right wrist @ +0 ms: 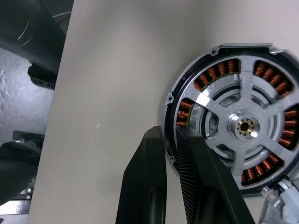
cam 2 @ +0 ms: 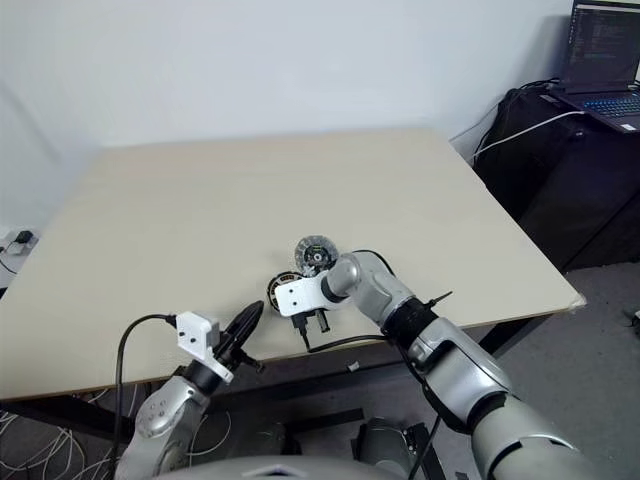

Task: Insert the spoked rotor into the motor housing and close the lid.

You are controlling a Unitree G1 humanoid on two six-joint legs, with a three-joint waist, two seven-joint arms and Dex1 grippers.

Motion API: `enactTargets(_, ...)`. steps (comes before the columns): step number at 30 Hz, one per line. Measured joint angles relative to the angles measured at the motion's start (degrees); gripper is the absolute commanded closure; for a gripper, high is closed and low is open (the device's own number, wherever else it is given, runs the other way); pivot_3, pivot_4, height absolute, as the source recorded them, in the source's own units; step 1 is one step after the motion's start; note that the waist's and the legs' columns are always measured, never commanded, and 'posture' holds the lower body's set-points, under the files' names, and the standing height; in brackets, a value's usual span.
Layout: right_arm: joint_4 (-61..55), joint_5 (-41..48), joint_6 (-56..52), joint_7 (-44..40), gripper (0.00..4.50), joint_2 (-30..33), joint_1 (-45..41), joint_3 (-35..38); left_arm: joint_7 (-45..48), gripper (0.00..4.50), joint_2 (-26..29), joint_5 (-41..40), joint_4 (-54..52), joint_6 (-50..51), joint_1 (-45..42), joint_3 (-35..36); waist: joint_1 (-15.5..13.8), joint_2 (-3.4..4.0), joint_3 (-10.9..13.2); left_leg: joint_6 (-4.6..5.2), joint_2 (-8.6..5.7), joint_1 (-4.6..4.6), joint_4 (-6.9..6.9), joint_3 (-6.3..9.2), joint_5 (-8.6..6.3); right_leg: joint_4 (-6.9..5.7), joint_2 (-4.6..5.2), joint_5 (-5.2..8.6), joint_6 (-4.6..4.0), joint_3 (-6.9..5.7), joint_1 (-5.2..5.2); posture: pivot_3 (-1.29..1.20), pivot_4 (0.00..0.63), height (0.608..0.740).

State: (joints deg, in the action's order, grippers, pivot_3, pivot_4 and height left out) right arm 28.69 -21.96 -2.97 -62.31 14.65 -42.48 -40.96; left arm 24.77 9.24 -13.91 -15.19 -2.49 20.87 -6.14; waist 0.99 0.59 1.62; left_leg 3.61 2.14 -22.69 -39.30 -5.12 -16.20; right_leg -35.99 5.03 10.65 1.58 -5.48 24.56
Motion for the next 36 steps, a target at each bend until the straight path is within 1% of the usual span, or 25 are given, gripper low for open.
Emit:
enactTargets(6, -1.08, 0.09, -0.33, 1.08, 4.37, 0.22, 1.16, 0.68, -0.96, 4.5, 0.1, -0.02, -0.6, 2.12, -0.09, -0.01, 0.0, 0.0, 0.0, 0.0, -0.01, -0.01, 0.0, -0.01, 0.01, 0.0, -0.01, 0.0, 0.0, 0.02, -0.01, 0.0, 0.0, 0.74)
enactTargets(9, -3.43, 0.18, -2.16, 1.02, 4.37, 1.16, 2.03, 1.25, -1.0, 4.5, 0.07, -0.05, -0.61, 2.23, -0.23, -0.02, -0.16, 0.0, 0.0, 0.0, -0.01, -0.01, -0.01, -0.01, 0.01, 0.0, 0.0, 0.0, 0.0, 0.01, 0.0, 0.0, 0.0, 0.74)
enactTargets(13, -8.43, 0.62, -5.0, -0.23, 4.37, 4.07, 3.3, 2.15, -1.03, 4.5, -0.01, -0.12, -0.61, 2.25, -0.26, -0.03, -0.4, 0.01, 0.01, 0.0, -0.04, -0.03, -0.01, 0.0, 0.0, 0.03, 0.04, 0.0, 0.0, 0.01, 0.01, 0.0, 0.0, 0.74)
enactTargets(18, -16.01, 1.52, -8.63, -4.1, 4.37, 10.1, 5.45, 3.87, -1.0, 4.5, -0.04, -0.19, -0.6, 2.25, -0.27, -0.04, -0.38, -0.02, -0.01, 0.0, -0.04, -0.01, -0.02, 0.02, -0.01, 0.04, 0.04, 0.01, 0.01, -0.01, 0.0, 0.0, 0.0, 0.74)
enactTargets(21, -20.09, 2.71, -11.56, -6.24, 4.37, 11.57, 7.59, 4.24, -0.94, 4.5, -0.06, -0.22, -0.59, 2.26, -0.46, -0.1, -0.26, 0.0, 0.0, 0.0, 0.01, -0.01, -0.01, 0.01, 0.0, 0.02, -0.01, 0.01, -0.01, 0.0, 0.01, 0.0, 0.0, 0.74)
enactTargets(25, -24.03, 4.35, -13.92, -7.06, 4.37, 11.76, 8.51, 4.49, -0.86, 4.5, -0.06, -0.23, -0.58, 2.26, -0.89, -0.13, -0.32, 0.0, 0.0, -0.02, 0.02, 0.02, -0.02, 0.04, 0.0, 0.0, -0.03, 0.01, 0.0, -0.03, -0.01, 0.0, 0.0, 0.74)
enactTargets(27, -24.85, 4.44, -13.62, -5.56, 4.37, 11.14, 9.08, 4.84, -0.81, 4.5, -0.04, -0.24, -0.57, 2.27, -0.9, -0.13, -0.36, -0.01, 0.0, -0.23, 0.01, 0.02, -0.03, 0.04, -0.13, 0.01, -0.01, 0.01, 0.0, -0.02, -0.02, 0.0, 0.0, 0.74)
enactTargets(31, -24.82, 4.83, -13.32, -3.87, 4.37, 9.17, 9.74, 4.82, -0.82, 4.5, -0.03, -0.25, -0.57, 2.38, -0.93, -0.11, -0.35, -0.02, 0.01, -0.17, -0.02, -0.01, -0.04, 0.02, -0.09, 0.02, 0.0, 0.01, 0.0, -0.01, -0.01, 0.0, 0.0, 0.74)
enactTargets(34, -24.24, 4.93, -12.4, -2.56, 3.81, 7.16, 9.71, 4.78, -0.98, 4.5, -0.03, -0.26, -0.57, 2.45, -0.92, 0.07, -0.35, -0.02, 0.01, -0.11, -0.01, 0.0, -0.03, 0.03, -0.06, 0.02, -0.01, 0.01, 0.0, -0.01, -0.01, 0.0, 0.0, 0.74)
enactTargets(36, -22.83, 4.9, -11.98, -1.69, 3.17, 5.41, 9.46, 4.61, -1.08, 4.5, -0.05, -0.27, -0.57, 2.46, -0.94, 0.22, -0.31, -0.02, 0.01, -0.13, 0.0, 0.01, -0.04, 0.03, -0.06, 0.01, -0.03, 0.01, 0.0, -0.01, -0.02, 0.0, 0.0, 0.74)
